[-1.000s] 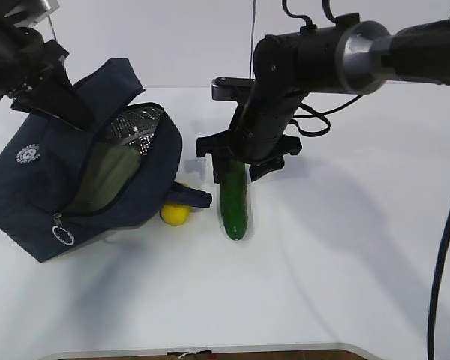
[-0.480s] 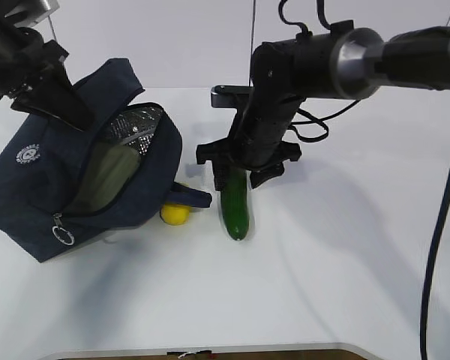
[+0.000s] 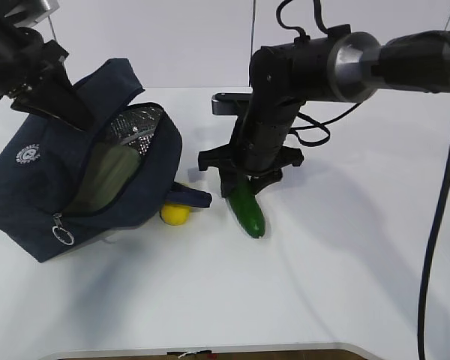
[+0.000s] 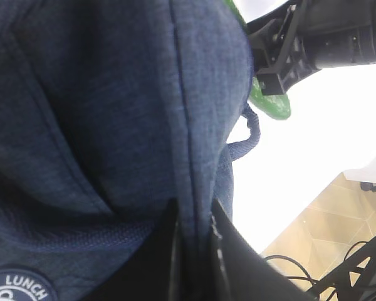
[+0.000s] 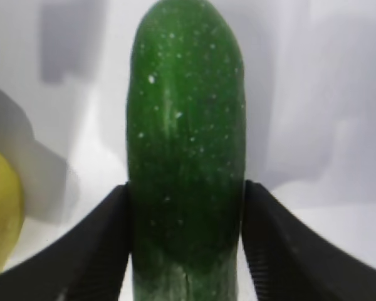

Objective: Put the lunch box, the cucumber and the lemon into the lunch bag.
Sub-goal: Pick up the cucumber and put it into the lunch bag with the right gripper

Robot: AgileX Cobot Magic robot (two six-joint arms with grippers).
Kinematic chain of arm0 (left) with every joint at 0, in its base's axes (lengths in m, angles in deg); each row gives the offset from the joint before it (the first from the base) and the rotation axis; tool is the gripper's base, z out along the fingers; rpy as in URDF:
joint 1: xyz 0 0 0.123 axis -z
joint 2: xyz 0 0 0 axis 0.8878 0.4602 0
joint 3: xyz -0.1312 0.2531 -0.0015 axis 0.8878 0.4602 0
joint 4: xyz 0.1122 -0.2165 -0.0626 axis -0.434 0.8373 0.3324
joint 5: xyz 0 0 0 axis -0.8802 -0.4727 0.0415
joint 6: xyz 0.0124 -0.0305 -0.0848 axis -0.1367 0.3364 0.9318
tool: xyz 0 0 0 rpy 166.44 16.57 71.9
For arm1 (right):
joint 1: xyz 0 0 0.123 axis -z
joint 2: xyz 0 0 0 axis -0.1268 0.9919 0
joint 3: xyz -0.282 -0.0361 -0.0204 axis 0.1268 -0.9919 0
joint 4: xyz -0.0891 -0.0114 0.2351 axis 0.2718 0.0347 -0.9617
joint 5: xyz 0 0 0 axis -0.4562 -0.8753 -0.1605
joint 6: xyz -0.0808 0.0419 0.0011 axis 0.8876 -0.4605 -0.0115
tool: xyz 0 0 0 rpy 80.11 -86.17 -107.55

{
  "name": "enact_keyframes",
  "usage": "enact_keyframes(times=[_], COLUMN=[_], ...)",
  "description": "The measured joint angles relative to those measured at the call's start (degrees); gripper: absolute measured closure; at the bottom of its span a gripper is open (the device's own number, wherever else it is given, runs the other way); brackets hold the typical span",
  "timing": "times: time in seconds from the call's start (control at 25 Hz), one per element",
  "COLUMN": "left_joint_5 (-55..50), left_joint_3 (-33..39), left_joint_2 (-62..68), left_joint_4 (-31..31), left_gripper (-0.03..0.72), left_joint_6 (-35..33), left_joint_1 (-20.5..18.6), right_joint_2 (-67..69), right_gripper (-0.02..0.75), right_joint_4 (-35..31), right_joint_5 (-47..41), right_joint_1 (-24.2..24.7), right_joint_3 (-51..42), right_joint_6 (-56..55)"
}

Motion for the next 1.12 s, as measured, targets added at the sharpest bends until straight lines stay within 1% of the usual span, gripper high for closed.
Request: enact_keyframes(times=[0.08, 0.2, 0.36, 0.52, 0.68, 0.8, 0.96, 1.12], left_joint_5=[0.0, 0.0, 0.0, 0.0, 0.0, 0.0, 0.0, 0.0], left_joint_3=[0.0, 0.0, 0.0, 0.0, 0.0, 0.0, 0.0, 0.0], left_joint_2=[0.0, 0.0, 0.0, 0.0, 0.0, 0.0, 0.0, 0.0], left_joint_4=[0.0, -0.1, -0.1, -0.2, -0.4, -0.8, -1.0, -1.0], left_gripper=[0.678, 0.678, 0.678, 0.678, 0.678, 0.678, 0.678, 0.678], left_joint_6=[0.0, 0.0, 0.0, 0.0, 0.0, 0.0, 0.0, 0.0], left_joint_1=[0.0, 0.0, 0.0, 0.0, 0.0, 0.0, 0.0, 0.0], right_joint_2=[0.0, 0.0, 0.0, 0.0, 0.0, 0.0, 0.0, 0.0], right_gripper=[0.366, 0.402, 0.405, 0.405, 0.406, 0.406, 0.406, 0.406], right_joint_4=[0.0, 0.0, 0.0, 0.1, 0.5, 0.4, -3.1, -11.5], right_joint_5=[0.0, 0.0, -1.3, -9.4, -16.8, -19.3, -19.7, -20.5], right_joint_1=[0.0, 0.0, 0.0, 0.0, 0.0, 0.0, 0.0, 0.0], right_joint_3=[0.0, 0.0, 0.4, 4.4, 11.2, 16.2, 20.8, 22.5], right_joint_6=[0.0, 0.0, 0.0, 0.0, 0.5, 0.8, 1.4, 3.7])
